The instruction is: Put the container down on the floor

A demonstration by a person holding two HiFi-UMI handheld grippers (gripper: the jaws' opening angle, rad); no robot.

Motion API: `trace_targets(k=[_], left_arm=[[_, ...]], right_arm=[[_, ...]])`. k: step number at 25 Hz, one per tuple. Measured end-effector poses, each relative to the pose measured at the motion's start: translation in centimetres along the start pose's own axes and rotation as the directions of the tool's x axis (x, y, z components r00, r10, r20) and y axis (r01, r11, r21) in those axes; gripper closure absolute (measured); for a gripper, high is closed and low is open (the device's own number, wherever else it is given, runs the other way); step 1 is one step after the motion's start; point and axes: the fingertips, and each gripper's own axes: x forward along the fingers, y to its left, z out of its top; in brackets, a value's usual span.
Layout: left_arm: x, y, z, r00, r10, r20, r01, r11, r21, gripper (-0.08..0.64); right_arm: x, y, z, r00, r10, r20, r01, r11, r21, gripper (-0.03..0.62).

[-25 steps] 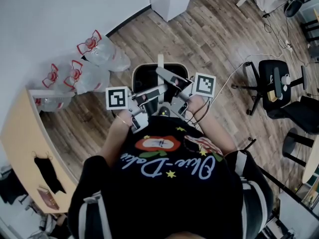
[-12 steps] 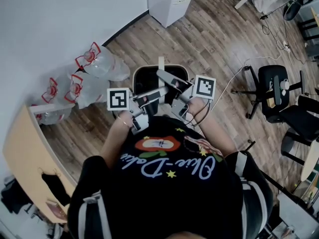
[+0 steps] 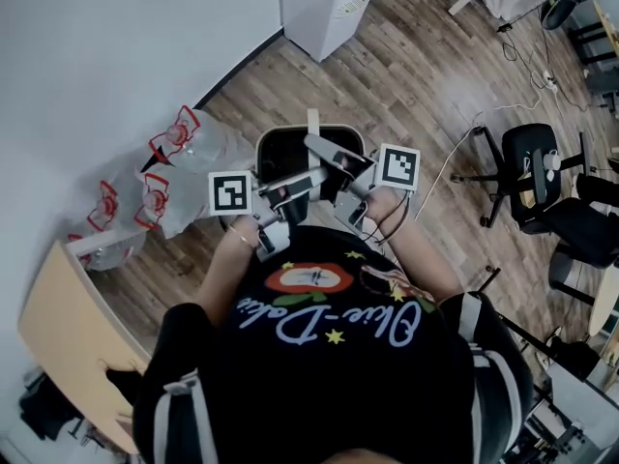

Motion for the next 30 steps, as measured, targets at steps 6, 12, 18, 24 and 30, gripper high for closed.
trace_targets(k=[6,12,18,24,30], left_arm=[[-2.4,0.7,5.5,1.0,-0.009,-0.029,0.01,1.0,0.002,0.509],[-2.9,0.3,6.1,0.999,-0.007,-0.044,0.008,1.0,0.013,0.509],[-3.0,0.1,6.2,1.0,-0.018,-0.011,0.018,1.0,0.022,0.51],[-3.2,0.4,7.2,0.999,-0.014,0.046,0.013,0.999,0.029,0.509],[-3.3,1.7,14.3,0.989,-0.014,0.144,0.015,1.0,-0.007,0.509]], right_arm=[[5.6,-0.3,1.8,0.999,-0.018,0.029,0.018,1.0,0.001,0.515],[6.2,-0.1,2.0,0.999,-0.016,0.038,0.016,1.0,0.0,0.515],[6.4,0.3,2.0,1.0,-0.008,0.019,0.008,1.0,-0.01,0.515],[7.5,0.2,2.1,0.999,-0.003,-0.037,0.002,1.0,-0.009,0.515],[13.7,-1.0,6.0,0.989,-0.008,-0.148,0.009,1.0,0.005,0.515]])
